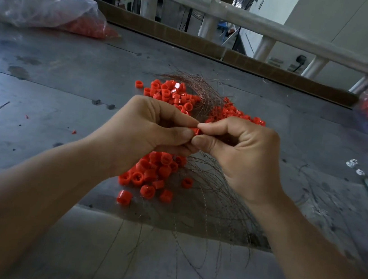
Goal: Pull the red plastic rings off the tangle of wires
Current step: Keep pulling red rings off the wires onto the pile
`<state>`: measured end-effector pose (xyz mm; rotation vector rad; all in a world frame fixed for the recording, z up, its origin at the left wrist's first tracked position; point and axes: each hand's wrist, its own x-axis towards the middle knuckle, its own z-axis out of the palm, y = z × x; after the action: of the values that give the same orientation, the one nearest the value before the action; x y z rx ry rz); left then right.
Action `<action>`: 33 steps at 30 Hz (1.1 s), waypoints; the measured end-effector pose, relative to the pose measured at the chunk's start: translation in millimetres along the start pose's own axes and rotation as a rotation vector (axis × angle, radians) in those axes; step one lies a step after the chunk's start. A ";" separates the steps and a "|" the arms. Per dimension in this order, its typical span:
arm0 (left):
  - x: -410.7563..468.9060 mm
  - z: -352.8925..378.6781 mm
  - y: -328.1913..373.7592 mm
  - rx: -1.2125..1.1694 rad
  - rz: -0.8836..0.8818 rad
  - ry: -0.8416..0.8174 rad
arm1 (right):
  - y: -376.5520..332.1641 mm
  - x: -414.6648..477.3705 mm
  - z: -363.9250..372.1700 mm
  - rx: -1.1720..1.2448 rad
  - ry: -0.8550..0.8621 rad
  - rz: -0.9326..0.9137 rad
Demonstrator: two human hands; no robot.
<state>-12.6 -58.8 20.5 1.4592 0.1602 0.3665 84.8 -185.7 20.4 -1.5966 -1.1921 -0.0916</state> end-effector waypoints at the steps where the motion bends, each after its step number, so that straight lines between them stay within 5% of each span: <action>1: 0.2 0.0 -0.4 0.012 -0.002 0.008 | 0.5 -0.5 0.7 -0.021 0.004 -0.008; 33: -1.2 -3.8 5.2 -0.028 -0.041 -0.098 | 4.9 4.5 -6.1 -0.016 -0.071 -0.166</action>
<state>-15.7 -55.4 25.0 1.4404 0.1058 0.2621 93.5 -187.1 22.2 -1.5238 -1.3814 -0.1530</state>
